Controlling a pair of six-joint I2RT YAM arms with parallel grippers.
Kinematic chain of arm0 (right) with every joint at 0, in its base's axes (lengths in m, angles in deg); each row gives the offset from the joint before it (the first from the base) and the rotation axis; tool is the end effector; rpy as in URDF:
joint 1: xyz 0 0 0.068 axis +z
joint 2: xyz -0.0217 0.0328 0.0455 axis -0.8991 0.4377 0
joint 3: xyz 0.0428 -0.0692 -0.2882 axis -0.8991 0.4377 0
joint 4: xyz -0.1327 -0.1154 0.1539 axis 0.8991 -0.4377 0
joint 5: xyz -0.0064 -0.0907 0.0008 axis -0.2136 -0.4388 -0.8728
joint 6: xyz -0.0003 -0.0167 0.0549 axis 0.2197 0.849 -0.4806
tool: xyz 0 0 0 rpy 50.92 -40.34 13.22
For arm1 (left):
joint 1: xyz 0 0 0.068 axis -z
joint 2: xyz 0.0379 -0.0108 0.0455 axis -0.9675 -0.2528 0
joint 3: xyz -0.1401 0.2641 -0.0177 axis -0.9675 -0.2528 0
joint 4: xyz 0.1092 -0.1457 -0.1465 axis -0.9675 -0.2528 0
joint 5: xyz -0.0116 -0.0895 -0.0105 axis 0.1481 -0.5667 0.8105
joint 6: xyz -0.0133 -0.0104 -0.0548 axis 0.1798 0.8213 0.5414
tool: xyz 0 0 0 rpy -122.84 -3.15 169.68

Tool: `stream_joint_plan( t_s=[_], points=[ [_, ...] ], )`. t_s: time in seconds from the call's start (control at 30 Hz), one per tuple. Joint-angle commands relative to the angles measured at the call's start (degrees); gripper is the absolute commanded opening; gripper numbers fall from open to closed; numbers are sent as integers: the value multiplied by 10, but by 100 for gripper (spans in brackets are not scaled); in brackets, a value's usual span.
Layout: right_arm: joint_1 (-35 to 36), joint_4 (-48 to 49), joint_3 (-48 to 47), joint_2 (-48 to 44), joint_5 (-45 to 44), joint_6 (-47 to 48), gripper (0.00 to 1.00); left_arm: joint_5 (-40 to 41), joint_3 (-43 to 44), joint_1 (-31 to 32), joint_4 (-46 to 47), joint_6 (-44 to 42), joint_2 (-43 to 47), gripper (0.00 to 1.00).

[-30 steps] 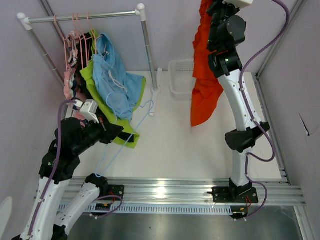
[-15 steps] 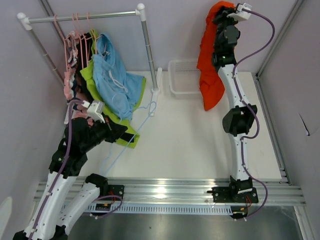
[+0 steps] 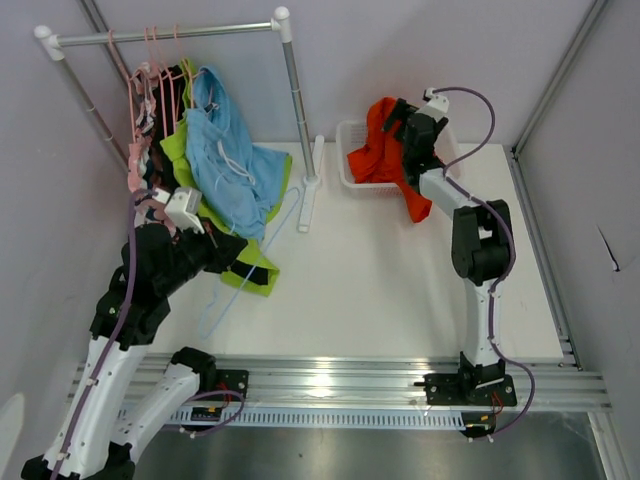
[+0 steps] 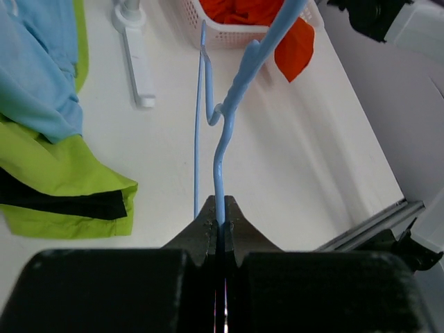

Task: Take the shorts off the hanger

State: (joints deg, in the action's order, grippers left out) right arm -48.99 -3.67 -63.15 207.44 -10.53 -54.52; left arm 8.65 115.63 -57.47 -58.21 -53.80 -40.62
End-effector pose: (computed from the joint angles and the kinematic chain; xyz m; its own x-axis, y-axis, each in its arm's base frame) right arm 0.5103 0.1224 0.3242 0.0744 0.3140 -0.9465 0.0766 0.9445 0.3193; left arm 0.0732 -0.0336 0.3774 -0.4955 -0.2638 -0.8276 0.3373 0.8196 -0.4631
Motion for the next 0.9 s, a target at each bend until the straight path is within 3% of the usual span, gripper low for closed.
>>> stream_joint_plan(
  t_s=[0.0, 0.1, 0.23, 0.37, 0.4, 0.5, 0.53, 0.63, 0.77, 0.87],
  points=[
    [-1, -92, 14, -100, -57, -42, 99, 52, 80, 3, -6, -27, -21, 0],
    [3, -246, 19, -153, -92, -66, 100, 89, 151, 3, -17, -38, -72, 0],
    [19, -332, 77, -256, -125, -77, 99, 125, 248, 3, -10, -57, -159, 0],
    [49, -366, 195, -394, -141, -91, 99, 175, 360, 3, 17, -71, -277, 0],
    [60, -365, 258, -459, -137, -105, 99, 187, 418, 2, 21, -72, -302, 0],
    [80, -353, 362, -592, -112, -124, 99, 191, 485, 0, 16, -76, -417, 0],
    [96, -354, 423, -624, -109, -136, 99, 199, 567, 0, 5, -77, -447, 0],
    [123, -371, 514, -733, -99, -152, 99, 212, 692, -1, -14, -77, -558, 0],
    [148, -414, 562, -813, -61, -158, 99, 233, 871, -3, -35, -82, -691, 0],
    [177, -458, 576, -853, -62, -171, 100, 233, 927, -14, -14, -77, -761, 0]
  ],
)
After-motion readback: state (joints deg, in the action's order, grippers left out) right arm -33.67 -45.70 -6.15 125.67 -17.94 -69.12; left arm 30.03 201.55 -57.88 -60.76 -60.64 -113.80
